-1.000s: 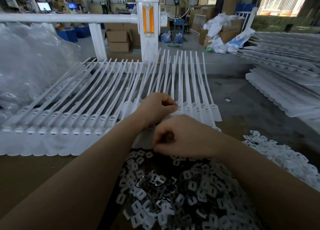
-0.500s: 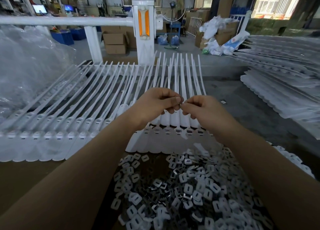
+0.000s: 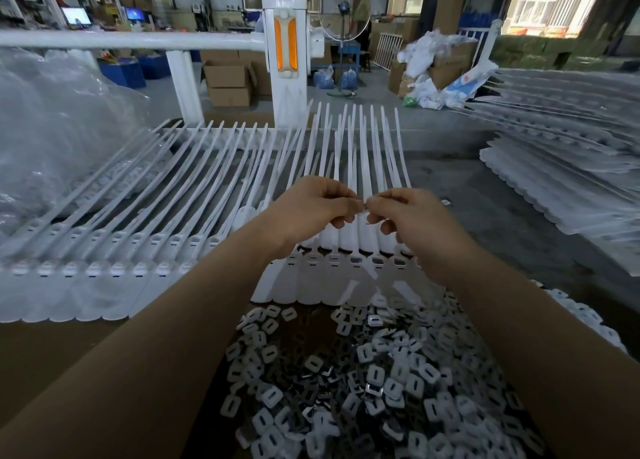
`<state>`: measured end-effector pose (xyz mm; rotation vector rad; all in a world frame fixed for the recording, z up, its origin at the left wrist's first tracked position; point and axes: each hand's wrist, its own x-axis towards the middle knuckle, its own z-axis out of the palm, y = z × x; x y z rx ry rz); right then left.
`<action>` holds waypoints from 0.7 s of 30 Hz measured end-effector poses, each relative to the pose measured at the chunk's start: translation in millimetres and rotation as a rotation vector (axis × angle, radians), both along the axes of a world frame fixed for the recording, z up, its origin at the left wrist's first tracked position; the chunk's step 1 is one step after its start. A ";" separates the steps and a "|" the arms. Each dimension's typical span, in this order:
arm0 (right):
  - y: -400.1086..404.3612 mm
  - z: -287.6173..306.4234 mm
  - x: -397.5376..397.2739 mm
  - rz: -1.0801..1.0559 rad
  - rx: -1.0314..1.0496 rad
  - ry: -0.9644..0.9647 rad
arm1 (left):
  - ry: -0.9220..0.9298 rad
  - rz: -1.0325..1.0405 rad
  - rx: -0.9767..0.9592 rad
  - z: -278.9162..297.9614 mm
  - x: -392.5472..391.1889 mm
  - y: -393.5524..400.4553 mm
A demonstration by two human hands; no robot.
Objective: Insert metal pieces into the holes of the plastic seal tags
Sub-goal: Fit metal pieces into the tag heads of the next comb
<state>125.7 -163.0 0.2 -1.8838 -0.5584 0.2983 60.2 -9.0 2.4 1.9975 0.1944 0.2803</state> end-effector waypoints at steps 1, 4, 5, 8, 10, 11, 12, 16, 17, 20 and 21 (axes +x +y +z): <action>-0.1 -0.2 2.3 -0.050 0.062 0.083 | 0.014 0.016 -0.008 0.6 0.7 -3.2; -3.7 -0.6 12.5 -0.243 0.301 0.386 | 0.086 0.025 -0.011 1.6 3.6 -20.5; -5.2 -0.7 14.9 -0.292 0.380 0.481 | 0.118 0.013 0.000 1.1 4.9 -28.6; -8.8 -2.3 21.5 -0.382 0.535 0.628 | 0.190 -0.031 0.048 -3.8 9.9 -53.6; -10.1 -3.4 25.1 -0.422 0.548 0.622 | 0.210 -0.043 0.069 -8.3 12.8 -65.3; -11.0 -4.2 26.7 -0.441 0.539 0.608 | 0.216 -0.041 0.098 -10.5 13.8 -69.9; -11.8 -5.1 28.4 -0.456 0.525 0.597 | 0.224 -0.031 0.148 -12.8 14.9 -73.1; -14.4 -8.3 32.4 -0.472 0.489 0.627 | 0.232 0.030 0.319 -19.5 18.3 -78.6; -14.5 -8.6 33.0 -0.471 0.488 0.632 | 0.231 0.036 0.334 -20.2 19.1 -78.8; -14.1 -9.5 34.2 -0.469 0.498 0.632 | 0.224 0.040 0.384 -21.6 20.2 -80.1; -14.0 -9.6 34.6 -0.471 0.497 0.633 | 0.218 0.041 0.408 -21.8 20.5 -81.1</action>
